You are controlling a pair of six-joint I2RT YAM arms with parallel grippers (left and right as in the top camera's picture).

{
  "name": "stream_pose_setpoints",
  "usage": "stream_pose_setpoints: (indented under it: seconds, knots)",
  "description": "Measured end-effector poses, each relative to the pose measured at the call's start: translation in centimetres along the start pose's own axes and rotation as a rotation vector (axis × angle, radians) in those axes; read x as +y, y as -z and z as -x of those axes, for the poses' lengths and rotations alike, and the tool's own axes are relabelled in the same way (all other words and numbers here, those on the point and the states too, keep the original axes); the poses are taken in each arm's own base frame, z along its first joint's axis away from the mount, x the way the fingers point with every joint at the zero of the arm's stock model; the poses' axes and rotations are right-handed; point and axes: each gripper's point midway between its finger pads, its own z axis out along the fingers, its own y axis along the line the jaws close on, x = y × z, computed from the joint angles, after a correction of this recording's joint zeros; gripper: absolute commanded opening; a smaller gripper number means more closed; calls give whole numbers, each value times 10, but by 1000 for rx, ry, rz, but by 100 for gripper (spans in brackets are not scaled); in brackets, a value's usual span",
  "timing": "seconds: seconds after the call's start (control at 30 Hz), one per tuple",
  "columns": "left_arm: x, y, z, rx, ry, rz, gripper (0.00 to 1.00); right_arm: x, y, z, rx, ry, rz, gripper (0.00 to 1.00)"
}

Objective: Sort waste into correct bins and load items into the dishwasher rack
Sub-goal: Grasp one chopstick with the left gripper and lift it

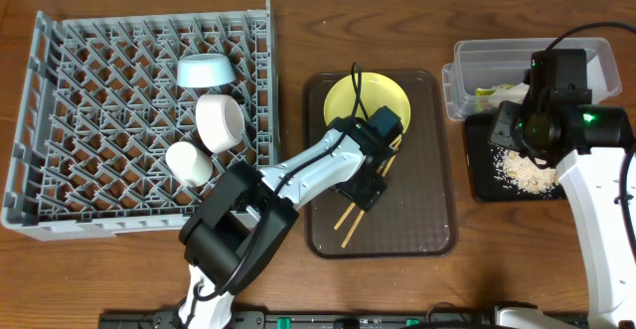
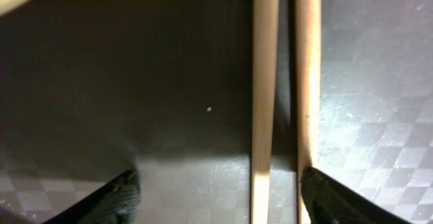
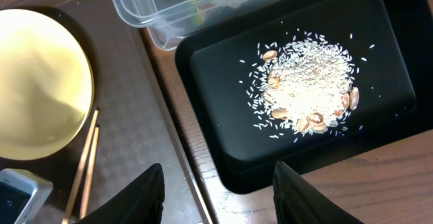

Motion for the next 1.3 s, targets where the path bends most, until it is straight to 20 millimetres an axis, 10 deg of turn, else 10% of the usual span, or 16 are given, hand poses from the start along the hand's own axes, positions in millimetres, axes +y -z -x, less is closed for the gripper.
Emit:
stream_pose_setpoints:
  seconds: [0.77, 1.13, 1.3]
  knots:
    - [-2, -4, -10, 22, -1, 35, 6, 0, 0, 0, 0, 0, 0, 50]
    - [-14, 2, -31, 87, -34, 35, 6, 0, 0, 0, 0, 1, 0, 49]
    - [-15, 42, -22, -26, -40, 38, 6, 0, 0, 0, 0, 1, 0, 49]
